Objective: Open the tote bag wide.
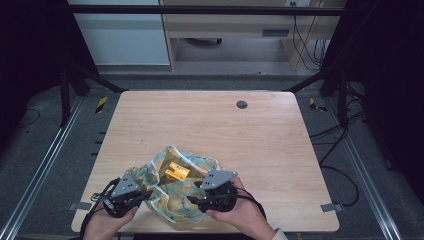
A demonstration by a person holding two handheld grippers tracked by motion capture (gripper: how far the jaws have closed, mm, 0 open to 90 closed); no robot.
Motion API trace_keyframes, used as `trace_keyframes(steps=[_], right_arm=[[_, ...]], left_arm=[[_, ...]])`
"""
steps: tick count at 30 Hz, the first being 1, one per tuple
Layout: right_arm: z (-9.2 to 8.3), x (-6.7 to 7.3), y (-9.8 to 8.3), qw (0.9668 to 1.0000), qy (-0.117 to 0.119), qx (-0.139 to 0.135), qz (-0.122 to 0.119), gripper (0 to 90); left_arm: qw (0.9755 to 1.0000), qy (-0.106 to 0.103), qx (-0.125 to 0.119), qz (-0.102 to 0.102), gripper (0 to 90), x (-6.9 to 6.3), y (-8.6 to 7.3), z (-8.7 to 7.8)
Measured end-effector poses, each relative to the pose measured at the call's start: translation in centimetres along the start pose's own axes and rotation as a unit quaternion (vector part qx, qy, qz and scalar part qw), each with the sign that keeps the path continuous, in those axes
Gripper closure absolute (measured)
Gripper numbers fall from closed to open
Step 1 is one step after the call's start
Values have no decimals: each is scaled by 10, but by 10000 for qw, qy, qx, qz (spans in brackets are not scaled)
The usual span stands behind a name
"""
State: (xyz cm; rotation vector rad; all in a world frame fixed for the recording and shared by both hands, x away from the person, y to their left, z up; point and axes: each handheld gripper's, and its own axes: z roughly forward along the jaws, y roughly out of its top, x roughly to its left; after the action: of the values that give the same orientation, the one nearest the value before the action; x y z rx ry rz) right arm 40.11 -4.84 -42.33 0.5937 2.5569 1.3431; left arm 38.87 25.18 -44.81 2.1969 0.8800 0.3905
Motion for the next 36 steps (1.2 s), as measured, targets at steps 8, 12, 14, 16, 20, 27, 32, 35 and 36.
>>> trace_keyframes(steps=[8,12,14,16,20,27,32,35,36], right_arm=[[24,-13,-4,9997,-99,229,40,546],[23,-12,-9,9996,44,270,-38,842],[21,-12,-11,9995,113,292,-25,900],[20,-12,-15,9992,204,355,-17,900],[22,-12,-24,9978,292,588,37,900],[31,-13,-37,9943,325,1008,90,900],[33,-14,-39,9934,311,1105,74,900],[32,-14,-40,9939,260,1069,49,900],[31,-14,-40,9939,248,1073,79,900]], left_arm=[[9996,10,188,189,900,-5,-1,8],[9995,27,249,202,900,-3,-2,9],[9991,79,327,257,899,-2,-3,10],[9987,143,404,285,899,0,-4,11],[9975,322,548,309,900,4,-6,12],[9934,588,887,437,900,8,-9,17],[9914,740,951,502,900,8,-8,16],[9918,766,918,458,900,10,-9,15],[9917,768,907,494,898,11,-8,15]])
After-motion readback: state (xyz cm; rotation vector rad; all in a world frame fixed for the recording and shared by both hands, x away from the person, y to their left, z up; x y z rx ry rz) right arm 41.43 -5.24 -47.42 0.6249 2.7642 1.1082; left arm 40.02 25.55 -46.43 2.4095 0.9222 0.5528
